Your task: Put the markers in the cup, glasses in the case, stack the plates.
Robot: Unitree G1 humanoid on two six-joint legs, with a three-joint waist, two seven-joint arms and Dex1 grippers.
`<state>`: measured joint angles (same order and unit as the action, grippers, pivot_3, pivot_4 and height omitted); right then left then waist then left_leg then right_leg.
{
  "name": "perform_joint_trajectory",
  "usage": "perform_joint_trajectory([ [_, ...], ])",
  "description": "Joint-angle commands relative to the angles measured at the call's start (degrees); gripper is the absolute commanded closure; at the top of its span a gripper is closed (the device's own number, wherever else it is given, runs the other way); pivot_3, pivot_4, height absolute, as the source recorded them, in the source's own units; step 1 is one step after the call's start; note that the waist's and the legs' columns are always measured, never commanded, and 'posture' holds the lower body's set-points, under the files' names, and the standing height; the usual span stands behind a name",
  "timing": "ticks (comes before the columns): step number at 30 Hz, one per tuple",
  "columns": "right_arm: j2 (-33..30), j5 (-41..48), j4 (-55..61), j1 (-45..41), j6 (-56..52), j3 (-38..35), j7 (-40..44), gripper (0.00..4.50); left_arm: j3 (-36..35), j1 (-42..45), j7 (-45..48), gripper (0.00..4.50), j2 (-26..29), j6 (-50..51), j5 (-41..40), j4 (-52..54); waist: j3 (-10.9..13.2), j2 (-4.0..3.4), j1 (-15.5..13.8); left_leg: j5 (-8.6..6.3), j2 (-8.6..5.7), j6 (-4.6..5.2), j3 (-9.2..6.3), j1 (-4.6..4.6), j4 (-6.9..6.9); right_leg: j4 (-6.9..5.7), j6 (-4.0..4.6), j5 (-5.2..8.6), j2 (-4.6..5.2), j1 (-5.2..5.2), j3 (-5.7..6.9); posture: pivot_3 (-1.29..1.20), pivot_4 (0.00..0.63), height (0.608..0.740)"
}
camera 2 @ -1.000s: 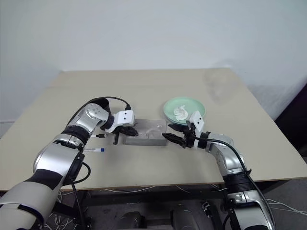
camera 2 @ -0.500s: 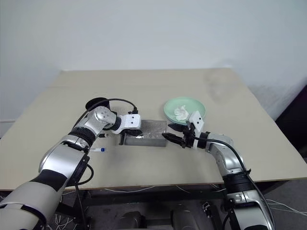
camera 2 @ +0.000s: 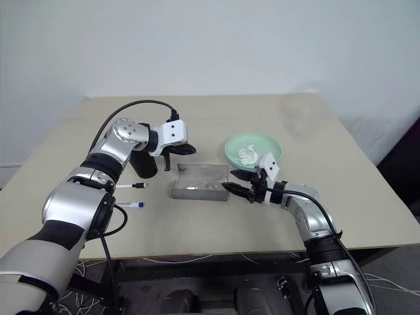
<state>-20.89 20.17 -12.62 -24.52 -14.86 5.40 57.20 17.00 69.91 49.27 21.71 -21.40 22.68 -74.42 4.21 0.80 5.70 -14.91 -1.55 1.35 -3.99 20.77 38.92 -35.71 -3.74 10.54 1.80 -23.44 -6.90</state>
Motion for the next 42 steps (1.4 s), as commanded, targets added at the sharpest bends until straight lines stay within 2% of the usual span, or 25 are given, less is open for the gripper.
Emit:
perform_joint_trajectory([
  [1, 0.42, 0.34, 1.0, -1.72, 1.15, -0.87, -0.01, 1.75, 2.79, 0.36, -9.13, 4.47, -1.56, -0.68, 3.91, -0.77, 0.0, 0.0, 0.0, 0.0, 0.0, 0.0, 0.0, 0.01, 0.0, 0.0, -0.01, 0.0, 0.0, -0.01, 0.0, 0.0, 0.0, 0.737],
  [7, 0.42, 0.63, 2.2, -1.11, 0.8, -1.19, -0.39, 1.75, 5.73, -2.22, -15.0, 4.47, -3.79, -0.73, 7.25, -2.23, 0.0, 0.0, 0.07, 0.0, 0.0, 0.0, 0.04, 0.01, -0.03, 0.02, -0.01, -0.01, 0.0, -0.04, -0.01, 0.0, 0.0, 0.737],
  [11, -0.04, 1.53, 3.86, -0.58, 0.03, -1.91, -0.53, 1.75, 6.17, -3.34, -13.24, 4.47, -4.14, -0.86, 7.57, -2.67, -0.01, 0.01, 0.01, 0.0, 0.0, 0.0, 0.03, 0.01, -0.04, -0.01, -0.01, -0.01, -0.01, -0.05, 0.0, 0.0, 0.0, 0.737],
  [16, -0.52, 1.68, 4.45, -0.04, -0.26, -2.45, -0.72, 1.75, 1.55, -3.59, -3.27, 4.47, -3.72, -1.13, 2.1, -2.26, -0.01, 0.02, 0.02, 0.0, -0.01, 0.0, 0.05, 0.01, -0.02, 0.02, -0.01, 0.0, 0.0, -0.02, -0.01, 0.0, 0.0, 0.737],
  [20, -0.54, 1.75, 4.7, 0.1, -0.49, -2.62, -0.67, 1.75, -3.38, -3.67, 8.95, 4.47, -2.82, -1.98, -4.27, -0.97, -0.01, 0.02, 0.06, 0.0, 0.0, 0.0, 0.05, 0.01, -0.05, 0.02, 0.0, 0.0, -0.01, -0.04, 0.0, 0.0, 0.0, 0.737],
  [27, -0.21, 1.68, 3.71, -0.93, -0.58, -2.51, -0.35, 1.75, -4.38, -5.83, 25.11, 4.47, -0.33, -1.89, -7.79, 1.89, -0.01, 0.02, 0.08, 0.0, 0.01, 0.0, 0.07, 0.0, -0.04, 0.01, 0.0, 0.0, 0.0, -0.03, -0.03, 0.0, 0.0, 0.737],
  [34, 0.24, 1.49, 2.9, -1.81, -0.49, -2.23, -0.09, 1.75, -1.6, -10.3, 28.51, 4.47, 1.04, -3.61, -6.25, 5.44, -0.01, 0.03, 0.07, 0.0, 0.01, 0.0, 0.05, -0.01, 0.0, 0.0, 0.0, -0.01, 0.0, 0.0, -0.04, 0.0, 0.0, 0.737],
  [42, 0.55, 1.39, 2.67, -1.76, -0.42, -1.89, 0.18, 1.75, 0.98, -11.84, 26.0, 4.47, 2.61, -6.04, -5.25, 7.88, -0.02, 0.02, 0.11, 0.0, 0.03, 0.0, 0.07, -0.07, -0.02, -0.02, 0.0, -0.01, -0.01, 0.02, -0.04, 0.0, 0.0, 0.737],
])
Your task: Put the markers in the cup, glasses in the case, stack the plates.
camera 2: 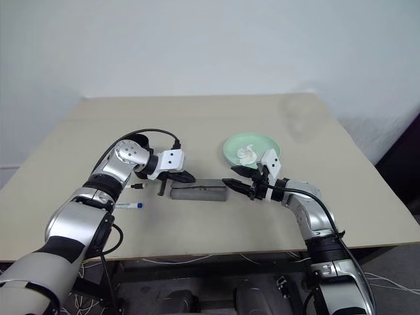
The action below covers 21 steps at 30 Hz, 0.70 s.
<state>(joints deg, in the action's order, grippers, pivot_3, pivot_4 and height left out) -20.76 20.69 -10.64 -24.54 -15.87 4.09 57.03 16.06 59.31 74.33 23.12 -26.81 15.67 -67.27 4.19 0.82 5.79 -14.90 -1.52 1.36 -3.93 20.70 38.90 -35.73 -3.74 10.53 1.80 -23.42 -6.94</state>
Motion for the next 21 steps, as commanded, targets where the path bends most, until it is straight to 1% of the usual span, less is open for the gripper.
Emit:
perform_joint_trajectory([
  [1, 0.54, 0.79, 0.57, -1.8, 0.64, -0.54, 0.35, 1.75, 2.46, -1.91, 1.71, 4.47, 1.34, -1.02, 1.72, 1.29, -0.01, 0.0, 0.03, 0.0, 0.0, 0.0, 0.01, -0.02, 0.0, -0.01, 0.0, 0.0, 0.0, 0.01, 0.0, 0.0, 0.0, 0.737],
  [7, 0.95, 0.56, -0.02, -2.07, 0.88, -0.51, 0.57, 1.75, 6.54, -5.7, 2.5, 4.47, 2.87, -3.67, 4.04, 4.21, -0.15, -0.02, 0.11, 0.0, 0.06, 0.0, 0.03, -0.09, -0.07, -0.02, 0.01, 0.0, -0.01, 0.02, 0.0, 0.0, 0.0, 0.737],
  [11, 1.12, 0.39, -0.55, -2.04, 1.21, -0.4, 0.69, 1.75, 6.84, -7.48, 3.75, 4.47, 3.22, -4.16, 2.79, 6.37, -0.51, -0.09, 0.19, -0.04, 0.07, 0.05, 0.07, -0.14, -0.14, 0.02, 0.01, 0.0, -0.01, 0.01, -0.02, 0.0, 0.0, 0.737],
  [15, 1.24, 0.34, -0.6, -2.08, 1.24, -0.32, 0.67, 1.75, 6.16, -6.67, -1.36, 4.47, 2.68, -5.19, 3.22, 5.85, -0.94, -0.06, 0.21, -0.05, 0.07, 0.07, 0.08, -0.15, -0.16, 0.04, 0.01, 0.01, -0.01, 0.01, -0.01, 0.0, 0.0, 0.737],
  [21, 1.3, 0.22, -0.61, -2.07, 1.3, -0.33, 0.64, 1.75, 2.53, -2.26, -8.78, 4.47, 0.67, -3.55, 0.7, 3.11, -1.0, -0.06, -0.12, -0.05, 0.05, 0.07, 0.04, -0.13, -0.03, 0.0, 0.01, 0.01, -0.01, 0.07, 0.01, 0.0, 0.0, 0.737],
])
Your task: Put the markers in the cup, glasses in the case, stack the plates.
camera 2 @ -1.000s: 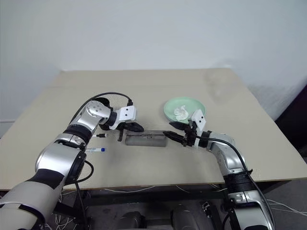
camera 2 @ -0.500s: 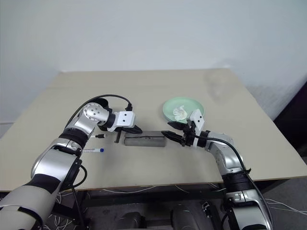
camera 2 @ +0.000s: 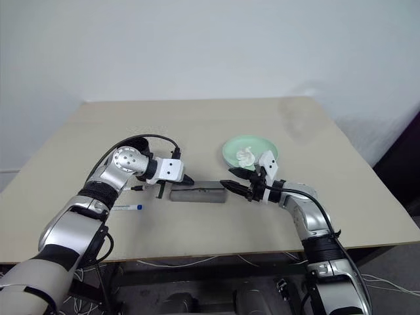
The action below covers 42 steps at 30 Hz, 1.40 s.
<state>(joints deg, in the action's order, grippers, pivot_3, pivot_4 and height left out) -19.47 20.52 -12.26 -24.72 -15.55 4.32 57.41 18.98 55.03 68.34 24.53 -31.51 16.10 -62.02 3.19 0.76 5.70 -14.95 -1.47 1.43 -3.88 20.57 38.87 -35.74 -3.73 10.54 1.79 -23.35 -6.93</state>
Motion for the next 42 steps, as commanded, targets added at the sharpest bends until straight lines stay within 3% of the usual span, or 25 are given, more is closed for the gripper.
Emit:
perform_joint_trajectory([
  [1, 0.0, 0.36, 1.01, -1.88, 1.01, -0.55, 0.25, 1.75, -1.01, 3.36, -5.36, 4.47, -0.91, 1.44, 0.27, -2.91, 0.01, 0.01, -0.02, 0.0, -0.02, 0.0, -0.07, 0.06, 0.07, 0.0, 0.0, 0.0, 0.0, 0.02, 0.04, 0.0, 0.0, 0.737],
  [9, -0.11, 0.17, 0.92, -1.87, 1.25, -0.48, 0.2, 1.75, -4.19, 8.31, -10.75, 4.47, -1.66, 2.47, -1.96, -6.56, 0.03, 0.05, 0.0, 0.0, -0.04, 0.0, -0.05, 0.16, 0.1, 0.02, -0.01, -0.01, 0.0, -0.07, 0.03, 0.0, 0.0, 0.737],
  [22, -0.04, 0.06, 0.8, -2.1, 1.6, -0.52, -0.03, 1.75, -6.95, 1.74, 6.31, 4.47, -1.46, 4.3, -8.9, 0.05, 0.04, 0.06, 0.03, 0.0, -0.03, 0.0, -0.03, 0.15, 0.0, 0.03, 0.0, 0.0, 0.0, -0.11, -0.01, 0.0, 0.0, 0.737],
  [26, -0.12, 0.05, 1.02, -2.07, 1.57, -0.54, -0.14, 1.75, -8.82, -2.47, 14.54, 4.47, 2.56, 11.15, -13.77, 7.86, 0.04, 0.06, 0.3, 0.0, -0.02, 0.0, -0.03, 0.16, 0.0, 0.04, 0.0, 0.0, 0.0, -0.11, -0.01, 0.0, 0.0, 0.737],
  [30, -0.5, -0.06, 0.82, -2.1, 1.57, -0.52, 0.05, 1.75, -8.33, -6.39, 20.47, 4.47, 10.14, 17.37, -14.62, 14.59, 0.04, 0.05, 0.58, 0.0, 0.04, 0.0, -0.01, 0.09, -0.08, 0.0, 0.0, 0.0, -0.02, -0.16, -0.02, 0.0, 0.0, 0.737],
  [34, -0.69, -0.22, 0.35, -2.18, 1.64, -0.33, 0.37, 1.75, -5.29, -8.73, 24.01, 3.62, 18.33, 21.64, -16.0, 17.47, 0.05, 0.05, 0.53, 0.0, 0.06, 0.0, -0.05, 0.09, -0.06, -0.02, 0.02, 0.0, -0.04, -0.15, 0.01, 0.0, 0.0, 0.737],
  [40, -0.33, -0.43, -0.99, -3.3, 1.88, 0.01, 0.64, 1.75, -0.09, -6.98, 24.16, 1.54, 24.81, 19.62, -15.2, 15.5, 0.06, 0.07, 0.0, 0.0, 0.09, 0.0, -0.09, 0.11, -0.03, 0.04, 0.03, 0.02, 0.1, -0.09, 0.04, 0.0, 0.0, 0.737],
  [42, -0.23, -0.51, -1.66, -3.83, 2.11, 0.14, 0.8, 1.75, 2.55, -5.63, 24.16, 1.54, 25.99, 18.03, -13.71, 13.62, 0.06, 0.1, 0.01, 0.0, 0.07, 0.0, -0.07, 0.12, -0.01, 0.05, 0.04, 0.02, 0.1, -0.1, 0.03, 0.0, 0.0, 0.737],
])
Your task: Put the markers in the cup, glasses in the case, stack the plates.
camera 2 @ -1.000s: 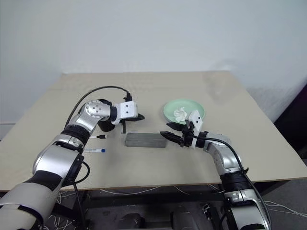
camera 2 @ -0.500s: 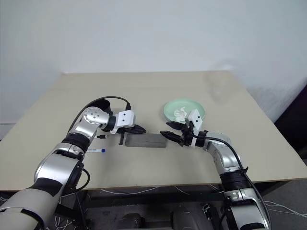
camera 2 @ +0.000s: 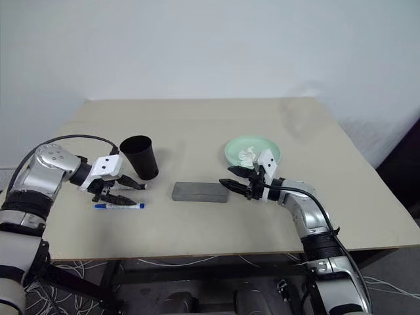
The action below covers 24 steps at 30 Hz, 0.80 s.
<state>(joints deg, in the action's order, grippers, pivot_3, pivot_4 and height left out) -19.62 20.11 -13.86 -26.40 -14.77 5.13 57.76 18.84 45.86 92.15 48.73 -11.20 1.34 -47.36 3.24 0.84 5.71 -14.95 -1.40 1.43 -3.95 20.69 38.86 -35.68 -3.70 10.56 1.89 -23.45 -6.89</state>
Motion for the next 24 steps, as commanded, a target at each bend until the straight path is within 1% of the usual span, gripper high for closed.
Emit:
perform_joint_trajectory([
  [1, -0.03, -0.14, -0.39, -2.44, 1.46, -0.62, 0.51, 1.75, 4.31, 4.28, 0.35, 1.54, 2.13, -3.35, 1.98, -2.31, 0.01, 0.04, 0.01, 0.0, -0.03, 0.0, 0.0, 0.0, 0.0, -0.01, 0.0, 0.0, -0.01, -0.01, 0.0, 0.0, 0.0, 0.737],
  [4, 0.04, -0.19, -1.15, -3.11, 1.77, -0.57, 0.6, 1.75, 7.84, 6.38, 0.35, 1.54, 2.06, -6.07, 4.54, -5.96, 0.02, 0.03, 0.04, 0.0, -0.05, 0.0, 0.03, 0.0, -0.03, -0.03, 0.01, 0.0, -0.04, -0.06, 0.01, 0.0, 0.0, 0.737],
  [9, -0.15, -0.08, -0.99, -2.83, 1.9, -0.57, 0.47, 1.75, 10.82, 9.26, 0.35, 1.54, 0.33, -9.67, 8.43, -11.15, 0.01, 0.03, 0.04, 0.0, -0.04, 0.0, 0.06, 0.0, -0.06, -0.03, 0.01, 0.0, -0.06, -0.09, 0.0, 0.0, 0.0, 0.737],
  [14, -0.51, 0.14, -0.2, -2.09, 1.62, -0.75, 0.26, 1.75, 11.17, 10.4, 0.32, 1.54, -1.54, -11.97, 11.9, -15.06, 0.02, 0.04, 0.02, 0.0, -0.05, 0.0, 0.04, 0.06, -0.05, -0.01, 0.01, 0.0, -0.05, -0.1, -0.01, 0.0, 0.0, 0.737],
  [21, -0.76, 0.23, 0.33, -1.77, 1.48, -0.96, -0.15, 1.75, 10.79, 10.65, -0.23, 1.54, -2.81, -14.03, 15.76, -17.8, 0.02, 0.05, 0.03, 0.0, -0.05, 0.01, 0.05, 0.05, -0.04, -0.02, 0.01, 0.0, -0.06, -0.1, -0.02, 0.0, 0.0, 0.737],
  [24, -0.76, 0.19, 0.38, -1.75, 1.52, -0.94, -0.32, 1.75, 10.4, 10.57, 0.11, 2.06, -3.01, -14.47, 16.33, -18.18, 0.02, 0.05, 0.03, 0.0, -0.04, 0.01, 0.05, 0.05, -0.04, -0.02, 0.01, 0.0, -0.06, -0.1, -0.02, 0.0, 0.0, 0.737],
])
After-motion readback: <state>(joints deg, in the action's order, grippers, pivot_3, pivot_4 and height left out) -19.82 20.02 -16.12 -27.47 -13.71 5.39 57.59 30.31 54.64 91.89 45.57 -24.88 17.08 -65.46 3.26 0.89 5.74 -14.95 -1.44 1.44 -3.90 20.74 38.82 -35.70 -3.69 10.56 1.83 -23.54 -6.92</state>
